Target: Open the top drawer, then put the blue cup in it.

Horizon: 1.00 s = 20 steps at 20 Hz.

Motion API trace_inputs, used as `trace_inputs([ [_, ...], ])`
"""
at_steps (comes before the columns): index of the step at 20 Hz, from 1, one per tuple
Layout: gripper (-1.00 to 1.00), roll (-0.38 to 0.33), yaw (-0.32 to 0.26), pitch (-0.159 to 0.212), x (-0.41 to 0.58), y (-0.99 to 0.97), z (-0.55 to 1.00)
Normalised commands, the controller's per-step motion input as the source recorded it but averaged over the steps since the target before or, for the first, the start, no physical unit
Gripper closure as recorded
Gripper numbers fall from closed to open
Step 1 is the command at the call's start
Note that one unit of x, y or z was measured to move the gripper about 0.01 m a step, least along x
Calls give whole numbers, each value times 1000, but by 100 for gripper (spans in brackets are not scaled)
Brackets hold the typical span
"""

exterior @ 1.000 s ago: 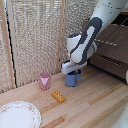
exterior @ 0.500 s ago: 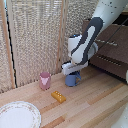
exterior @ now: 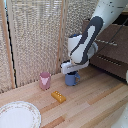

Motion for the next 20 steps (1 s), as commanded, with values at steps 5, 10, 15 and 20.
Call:
trace_inputs([
  [5,100,35,-320,-67,-6,267,221],
  [10,100,81,-241,-74,-47,421,439],
  [15,100,109,-161,-99,-85,577,610],
  [20,100,126,-155,-93,-78,537,699],
])
